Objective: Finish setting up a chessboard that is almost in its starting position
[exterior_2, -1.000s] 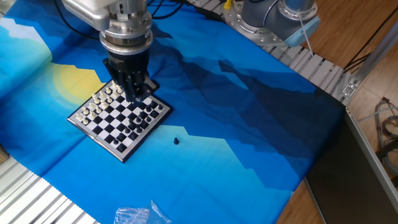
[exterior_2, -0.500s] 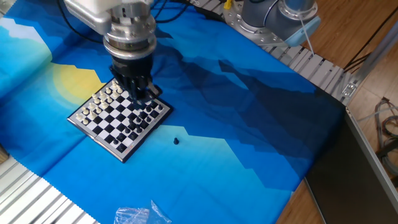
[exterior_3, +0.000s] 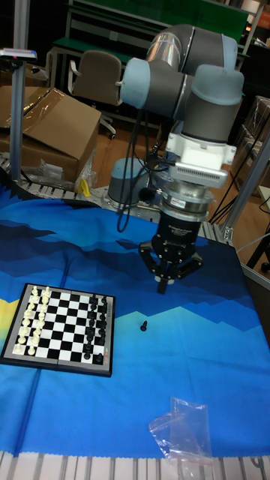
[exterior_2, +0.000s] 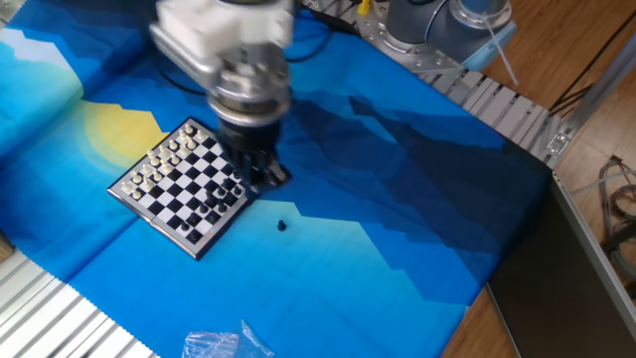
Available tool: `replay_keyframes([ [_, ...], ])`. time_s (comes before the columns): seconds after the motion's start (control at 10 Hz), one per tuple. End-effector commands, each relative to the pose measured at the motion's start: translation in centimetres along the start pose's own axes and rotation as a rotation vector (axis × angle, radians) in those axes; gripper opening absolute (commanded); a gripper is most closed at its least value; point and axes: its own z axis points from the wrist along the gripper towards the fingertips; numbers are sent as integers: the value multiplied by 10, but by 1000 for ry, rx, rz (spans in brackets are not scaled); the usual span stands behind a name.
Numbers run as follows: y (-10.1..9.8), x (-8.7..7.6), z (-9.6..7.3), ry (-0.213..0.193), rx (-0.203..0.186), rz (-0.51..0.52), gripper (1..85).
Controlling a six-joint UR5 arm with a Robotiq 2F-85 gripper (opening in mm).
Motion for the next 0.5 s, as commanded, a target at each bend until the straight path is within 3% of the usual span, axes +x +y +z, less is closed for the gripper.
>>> replay_keyframes([
  [0.0,20,25,11,12,-47,1,10],
  [0.4,15,30,17,2,-45,-7,10],
])
